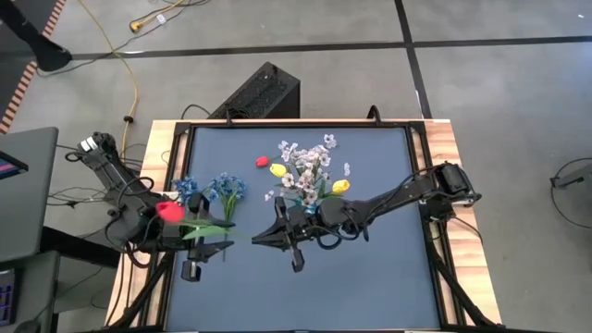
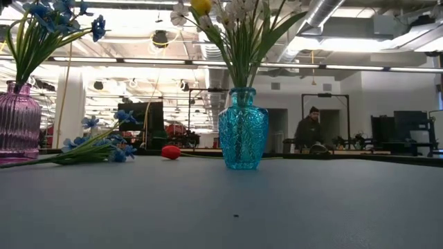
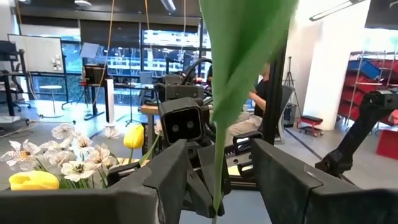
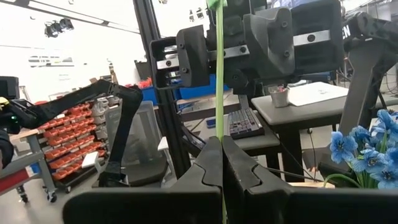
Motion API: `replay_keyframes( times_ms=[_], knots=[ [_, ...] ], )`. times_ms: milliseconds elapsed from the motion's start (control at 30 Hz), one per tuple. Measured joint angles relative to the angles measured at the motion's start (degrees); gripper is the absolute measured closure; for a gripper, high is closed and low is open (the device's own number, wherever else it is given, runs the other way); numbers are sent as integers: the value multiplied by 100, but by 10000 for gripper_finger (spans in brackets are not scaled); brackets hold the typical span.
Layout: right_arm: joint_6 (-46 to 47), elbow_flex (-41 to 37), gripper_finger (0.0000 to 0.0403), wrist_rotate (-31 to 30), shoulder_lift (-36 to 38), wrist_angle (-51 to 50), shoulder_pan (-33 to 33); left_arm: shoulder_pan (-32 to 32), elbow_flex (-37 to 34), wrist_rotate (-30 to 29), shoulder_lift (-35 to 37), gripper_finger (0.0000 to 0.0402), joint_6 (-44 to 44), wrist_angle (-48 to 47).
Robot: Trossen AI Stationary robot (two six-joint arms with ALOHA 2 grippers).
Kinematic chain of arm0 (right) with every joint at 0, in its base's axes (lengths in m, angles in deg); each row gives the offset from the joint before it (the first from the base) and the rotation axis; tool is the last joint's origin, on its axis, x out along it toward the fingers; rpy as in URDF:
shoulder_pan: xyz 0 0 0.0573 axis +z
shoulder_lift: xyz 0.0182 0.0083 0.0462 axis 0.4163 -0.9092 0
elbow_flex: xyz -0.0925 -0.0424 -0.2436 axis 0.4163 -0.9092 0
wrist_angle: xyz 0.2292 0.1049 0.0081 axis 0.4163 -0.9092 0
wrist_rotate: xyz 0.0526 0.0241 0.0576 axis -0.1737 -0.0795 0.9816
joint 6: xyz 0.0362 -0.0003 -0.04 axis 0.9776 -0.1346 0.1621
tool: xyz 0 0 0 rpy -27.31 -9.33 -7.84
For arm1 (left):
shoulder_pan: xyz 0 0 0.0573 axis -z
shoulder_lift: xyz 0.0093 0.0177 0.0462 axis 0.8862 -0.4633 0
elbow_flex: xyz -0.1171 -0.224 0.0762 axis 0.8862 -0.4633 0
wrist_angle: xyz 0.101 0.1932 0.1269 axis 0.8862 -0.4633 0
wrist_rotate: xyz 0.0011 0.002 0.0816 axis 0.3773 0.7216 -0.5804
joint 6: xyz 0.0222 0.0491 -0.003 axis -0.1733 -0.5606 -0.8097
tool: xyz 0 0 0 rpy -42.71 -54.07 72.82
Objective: Sort flowers into vase by color
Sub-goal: Put the bottom red tulip into the purple vase
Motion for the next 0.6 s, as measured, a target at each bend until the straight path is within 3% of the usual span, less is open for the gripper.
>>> replay_keyframes(
  times_ms=[200,400,533,600],
  knots=[
    [4,0,384,0,0,-3,0,0,0,-64,0,270,2,6],
    [16,0,382,7,0,-4,0,1,0,-111,2,338,-43,160],
    [17,0,359,7,0,6,20,2,0,-114,2,390,-117,146],
    [17,0,343,9,0,6,22,2,0,-116,2,395,-127,146]
  ],
)
